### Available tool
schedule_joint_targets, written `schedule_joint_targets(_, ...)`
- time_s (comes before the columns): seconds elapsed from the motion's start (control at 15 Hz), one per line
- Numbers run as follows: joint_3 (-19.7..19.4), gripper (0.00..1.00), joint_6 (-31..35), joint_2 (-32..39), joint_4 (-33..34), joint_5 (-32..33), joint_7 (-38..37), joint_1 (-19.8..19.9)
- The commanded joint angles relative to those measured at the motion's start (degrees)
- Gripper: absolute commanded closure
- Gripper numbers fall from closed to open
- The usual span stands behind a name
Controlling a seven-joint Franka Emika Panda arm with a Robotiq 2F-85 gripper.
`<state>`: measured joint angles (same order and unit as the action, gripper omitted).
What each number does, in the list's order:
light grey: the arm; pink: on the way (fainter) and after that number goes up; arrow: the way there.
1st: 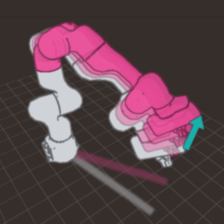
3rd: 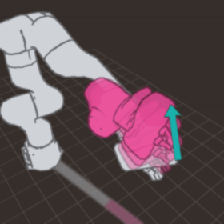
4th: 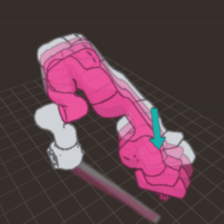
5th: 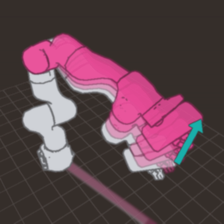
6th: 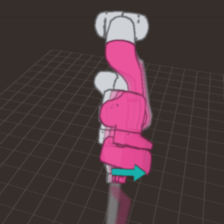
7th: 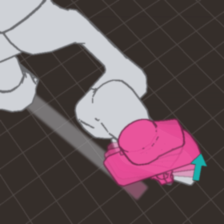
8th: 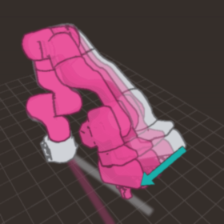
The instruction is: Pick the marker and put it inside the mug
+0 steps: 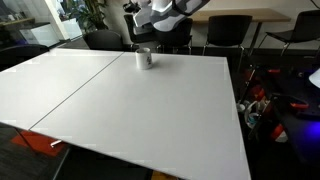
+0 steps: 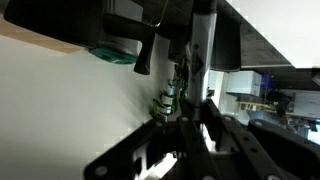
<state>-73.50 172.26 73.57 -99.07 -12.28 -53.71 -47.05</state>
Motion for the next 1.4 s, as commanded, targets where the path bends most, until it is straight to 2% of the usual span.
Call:
schedule_joint_targets(0.0,-2.99,0.95,-0.15,4.64,1.92,-0.97,-3.77,0.49)
schedule_joint_targets(0.6,-2.05,0.95,3.73,7.48,0.03,-1.53,-4.78,0.07)
schedule_joint_targets(1.33,2.47,0.95,11.82,10.19,1.0,-6.68,-2.87,3.16)
